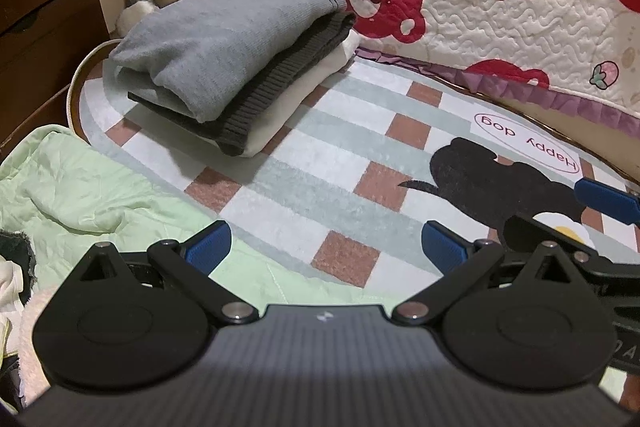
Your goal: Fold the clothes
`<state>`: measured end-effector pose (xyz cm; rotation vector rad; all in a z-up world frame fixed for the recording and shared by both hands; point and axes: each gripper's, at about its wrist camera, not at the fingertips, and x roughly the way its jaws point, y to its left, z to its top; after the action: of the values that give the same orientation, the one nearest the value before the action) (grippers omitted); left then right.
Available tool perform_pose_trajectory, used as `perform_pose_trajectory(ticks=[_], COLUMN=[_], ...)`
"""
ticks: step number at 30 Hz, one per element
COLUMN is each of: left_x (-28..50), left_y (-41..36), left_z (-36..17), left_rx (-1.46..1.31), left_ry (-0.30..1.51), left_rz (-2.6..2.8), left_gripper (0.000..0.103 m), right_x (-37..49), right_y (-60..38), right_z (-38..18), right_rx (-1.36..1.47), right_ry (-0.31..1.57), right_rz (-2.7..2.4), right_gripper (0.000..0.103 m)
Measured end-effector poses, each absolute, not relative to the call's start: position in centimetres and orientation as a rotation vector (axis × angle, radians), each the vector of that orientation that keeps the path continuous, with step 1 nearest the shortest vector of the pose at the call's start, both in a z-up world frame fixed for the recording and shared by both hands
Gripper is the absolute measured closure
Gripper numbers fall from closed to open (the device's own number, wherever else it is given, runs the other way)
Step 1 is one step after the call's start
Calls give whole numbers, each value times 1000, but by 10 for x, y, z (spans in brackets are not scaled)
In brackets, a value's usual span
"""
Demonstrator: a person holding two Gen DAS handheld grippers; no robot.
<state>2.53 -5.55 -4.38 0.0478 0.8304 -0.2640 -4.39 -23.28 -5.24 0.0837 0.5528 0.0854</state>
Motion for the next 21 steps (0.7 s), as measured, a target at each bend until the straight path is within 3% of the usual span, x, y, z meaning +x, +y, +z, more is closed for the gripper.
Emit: perform_pose_trajectory(ticks=[21], left_x=[24], left_y=[-57], left_z=[-44], left_rx=[44], left_ry=[831], left_rz=[-258], left_gripper=[0], right_x=[-47], right_y=[-235], right_z=[-53], right_rx=[82], right_ry=[549], right_rz=[88], right_gripper=[16])
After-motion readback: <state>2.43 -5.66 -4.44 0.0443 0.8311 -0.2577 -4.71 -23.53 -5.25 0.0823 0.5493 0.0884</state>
